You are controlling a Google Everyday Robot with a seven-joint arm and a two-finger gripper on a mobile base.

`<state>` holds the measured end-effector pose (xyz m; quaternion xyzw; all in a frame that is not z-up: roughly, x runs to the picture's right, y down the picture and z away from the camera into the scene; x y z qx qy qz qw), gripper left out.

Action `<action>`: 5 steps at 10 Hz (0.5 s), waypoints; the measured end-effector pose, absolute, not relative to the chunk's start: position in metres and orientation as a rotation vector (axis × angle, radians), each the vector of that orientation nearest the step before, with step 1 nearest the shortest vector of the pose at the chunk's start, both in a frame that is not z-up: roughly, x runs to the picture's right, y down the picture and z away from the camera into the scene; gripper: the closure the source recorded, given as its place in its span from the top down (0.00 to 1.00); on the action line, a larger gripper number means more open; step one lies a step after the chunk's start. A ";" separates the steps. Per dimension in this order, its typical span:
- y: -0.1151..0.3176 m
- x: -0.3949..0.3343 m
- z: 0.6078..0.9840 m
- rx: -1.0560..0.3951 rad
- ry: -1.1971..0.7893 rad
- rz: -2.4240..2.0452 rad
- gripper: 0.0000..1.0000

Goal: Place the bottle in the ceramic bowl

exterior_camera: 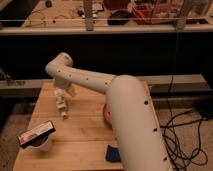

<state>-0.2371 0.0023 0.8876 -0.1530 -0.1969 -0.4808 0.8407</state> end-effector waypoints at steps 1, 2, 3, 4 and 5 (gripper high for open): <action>0.003 -0.238 0.889 -0.324 -0.421 -1.016 0.80; 0.004 -0.239 0.892 -0.326 -0.429 -1.019 0.80; 0.005 -0.240 0.893 -0.327 -0.435 -1.021 0.80; 0.007 -0.242 0.895 -0.327 -0.441 -1.025 0.80; 0.010 -0.243 0.898 -0.327 -0.449 -1.033 0.80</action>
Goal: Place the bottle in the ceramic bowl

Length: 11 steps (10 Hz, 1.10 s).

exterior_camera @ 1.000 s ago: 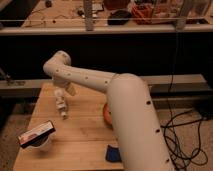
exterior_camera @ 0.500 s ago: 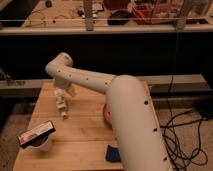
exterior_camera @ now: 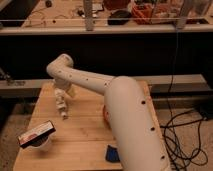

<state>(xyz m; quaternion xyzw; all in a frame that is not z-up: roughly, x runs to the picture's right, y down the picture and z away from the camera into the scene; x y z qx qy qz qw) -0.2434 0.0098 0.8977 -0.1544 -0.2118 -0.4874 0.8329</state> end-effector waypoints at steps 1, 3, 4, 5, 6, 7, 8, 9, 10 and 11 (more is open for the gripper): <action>0.012 -0.245 0.900 -0.327 -0.455 -1.040 0.80; 0.019 -0.246 0.904 -0.329 -0.468 -1.052 0.80; 0.021 -0.246 0.906 -0.330 -0.473 -1.055 0.80; 0.022 -0.247 0.907 -0.331 -0.476 -1.059 0.80; 0.024 -0.247 0.908 -0.331 -0.482 -1.064 0.80; 0.025 -0.248 0.909 -0.332 -0.485 -1.068 0.80; 0.027 -0.250 0.910 -0.332 -0.487 -1.073 0.80; 0.032 -0.255 0.910 -0.331 -0.493 -1.082 0.80; 0.034 -0.256 0.910 -0.331 -0.495 -1.086 0.80; 0.035 -0.256 0.911 -0.330 -0.495 -1.090 0.80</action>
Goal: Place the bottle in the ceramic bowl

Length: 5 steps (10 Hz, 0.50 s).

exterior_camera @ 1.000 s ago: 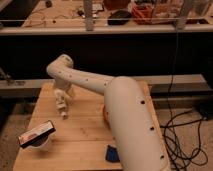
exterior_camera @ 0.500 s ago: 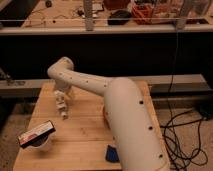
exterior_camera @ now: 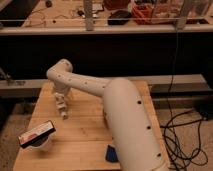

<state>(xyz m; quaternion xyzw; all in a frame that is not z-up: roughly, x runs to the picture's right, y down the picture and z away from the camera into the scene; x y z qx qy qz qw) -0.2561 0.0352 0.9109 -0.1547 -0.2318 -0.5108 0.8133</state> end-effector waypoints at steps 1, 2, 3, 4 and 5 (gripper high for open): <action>0.037 -0.256 0.911 -0.328 -0.496 -1.094 0.80; 0.038 -0.256 0.911 -0.329 -0.498 -1.097 0.80; 0.039 -0.258 0.911 -0.329 -0.500 -1.102 0.80; 0.041 -0.259 0.912 -0.330 -0.503 -1.106 0.80; 0.044 -0.260 0.913 -0.333 -0.505 -1.108 0.80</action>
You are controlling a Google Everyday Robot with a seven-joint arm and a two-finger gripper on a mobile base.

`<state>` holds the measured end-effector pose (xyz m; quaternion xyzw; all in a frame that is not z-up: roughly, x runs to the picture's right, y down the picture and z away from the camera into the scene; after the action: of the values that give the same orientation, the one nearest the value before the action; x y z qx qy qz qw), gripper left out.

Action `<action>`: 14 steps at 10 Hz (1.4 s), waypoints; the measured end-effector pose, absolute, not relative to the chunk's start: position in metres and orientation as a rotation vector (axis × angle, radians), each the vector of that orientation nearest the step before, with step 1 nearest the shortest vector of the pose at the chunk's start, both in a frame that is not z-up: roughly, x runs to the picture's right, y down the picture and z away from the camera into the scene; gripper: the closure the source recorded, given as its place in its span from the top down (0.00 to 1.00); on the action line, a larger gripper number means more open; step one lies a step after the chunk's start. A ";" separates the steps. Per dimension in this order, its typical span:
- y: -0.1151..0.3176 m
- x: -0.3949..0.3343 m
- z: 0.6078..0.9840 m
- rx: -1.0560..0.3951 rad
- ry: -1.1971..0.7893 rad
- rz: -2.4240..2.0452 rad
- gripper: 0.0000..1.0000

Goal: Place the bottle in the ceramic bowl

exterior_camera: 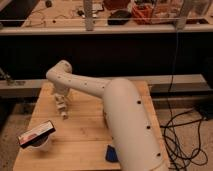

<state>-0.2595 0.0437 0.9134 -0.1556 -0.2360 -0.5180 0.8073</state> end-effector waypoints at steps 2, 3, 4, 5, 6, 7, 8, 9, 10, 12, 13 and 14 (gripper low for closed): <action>0.047 -0.260 0.914 -0.336 -0.507 -1.111 0.80; 0.049 -0.260 0.915 -0.336 -0.508 -1.112 0.80; 0.050 -0.260 0.915 -0.337 -0.509 -1.112 0.80; 0.051 -0.261 0.915 -0.338 -0.509 -1.112 0.80; 0.052 -0.262 0.916 -0.337 -0.511 -1.111 0.75; 0.055 -0.262 0.918 -0.336 -0.513 -1.105 0.64; 0.057 -0.262 0.919 -0.334 -0.514 -1.101 0.59; 0.058 -0.262 0.921 -0.332 -0.515 -1.098 0.57; 0.059 -0.263 0.921 -0.328 -0.516 -1.096 0.54; 0.062 -0.264 0.922 -0.329 -0.516 -1.094 0.50; 0.063 -0.265 0.923 -0.328 -0.516 -1.093 0.40; 0.062 -0.262 0.923 -0.328 -0.516 -1.094 0.31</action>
<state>-0.2624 0.0624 0.9226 -0.1537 -0.2416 -0.5118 0.8100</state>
